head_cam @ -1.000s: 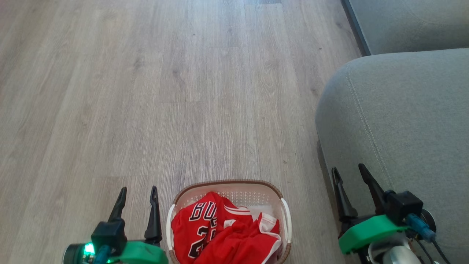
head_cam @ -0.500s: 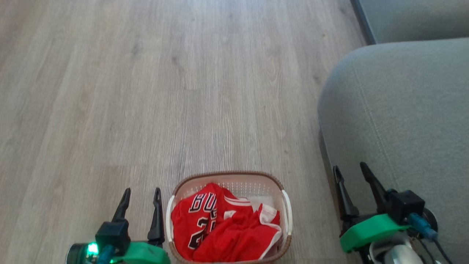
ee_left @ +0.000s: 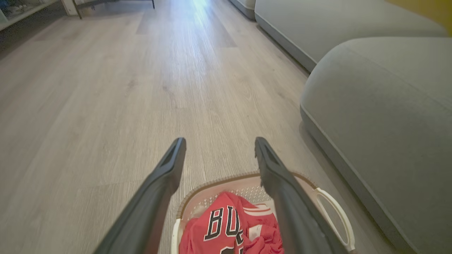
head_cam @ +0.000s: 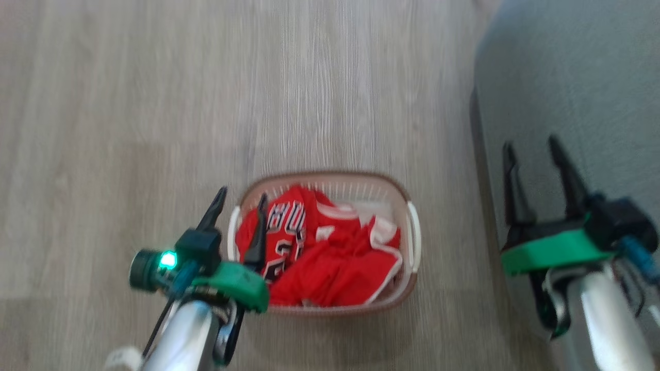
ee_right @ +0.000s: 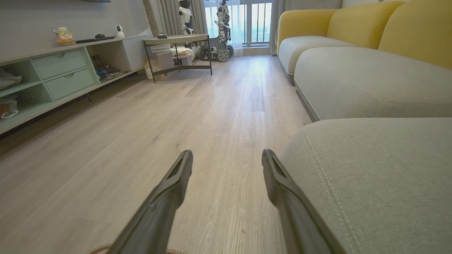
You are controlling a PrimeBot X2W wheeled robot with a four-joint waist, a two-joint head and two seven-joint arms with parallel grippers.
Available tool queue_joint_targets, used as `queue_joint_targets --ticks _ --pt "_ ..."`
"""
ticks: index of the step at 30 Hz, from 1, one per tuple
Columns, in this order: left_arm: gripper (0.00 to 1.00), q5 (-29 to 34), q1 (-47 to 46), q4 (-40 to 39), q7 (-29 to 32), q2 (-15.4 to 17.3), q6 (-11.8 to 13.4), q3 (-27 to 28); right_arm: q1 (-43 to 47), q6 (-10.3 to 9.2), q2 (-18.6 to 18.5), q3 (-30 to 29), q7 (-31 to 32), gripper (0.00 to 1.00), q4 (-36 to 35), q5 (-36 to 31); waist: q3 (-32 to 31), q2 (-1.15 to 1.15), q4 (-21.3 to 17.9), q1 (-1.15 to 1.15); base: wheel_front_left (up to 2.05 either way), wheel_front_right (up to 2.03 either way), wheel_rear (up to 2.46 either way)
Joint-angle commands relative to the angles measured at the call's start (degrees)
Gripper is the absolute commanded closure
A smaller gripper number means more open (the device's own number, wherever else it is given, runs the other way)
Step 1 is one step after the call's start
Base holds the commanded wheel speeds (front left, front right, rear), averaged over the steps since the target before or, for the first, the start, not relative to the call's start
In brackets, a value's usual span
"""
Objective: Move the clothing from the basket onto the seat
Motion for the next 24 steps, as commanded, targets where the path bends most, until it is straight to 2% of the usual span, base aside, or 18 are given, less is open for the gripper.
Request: queue_joint_targets --ticks 1,15,24 --pt "0.00 -0.07 -2.90 -0.21 -0.55 0.36 -0.07 1.10 -1.91 -0.01 -0.70 0.81 -0.55 0.00 -2.28 -0.43 6.57 0.00 -0.52 -0.01 0.00 0.00 0.00" --pt "0.00 1.28 -16.37 19.63 -0.55 0.36 -1.04 -4.50 -7.67 -0.01 -0.70 1.07 -0.55 0.00 -5.20 0.94 17.59 0.00 -4.93 -0.01 0.00 0.00 0.00" --pt "0.00 4.04 -21.73 28.28 -0.55 0.81 -0.73 -6.49 -9.68 -0.01 -0.70 2.33 -0.55 0.00 -6.59 2.42 23.12 0.00 -6.50 -0.01 0.00 0.00 0.00"
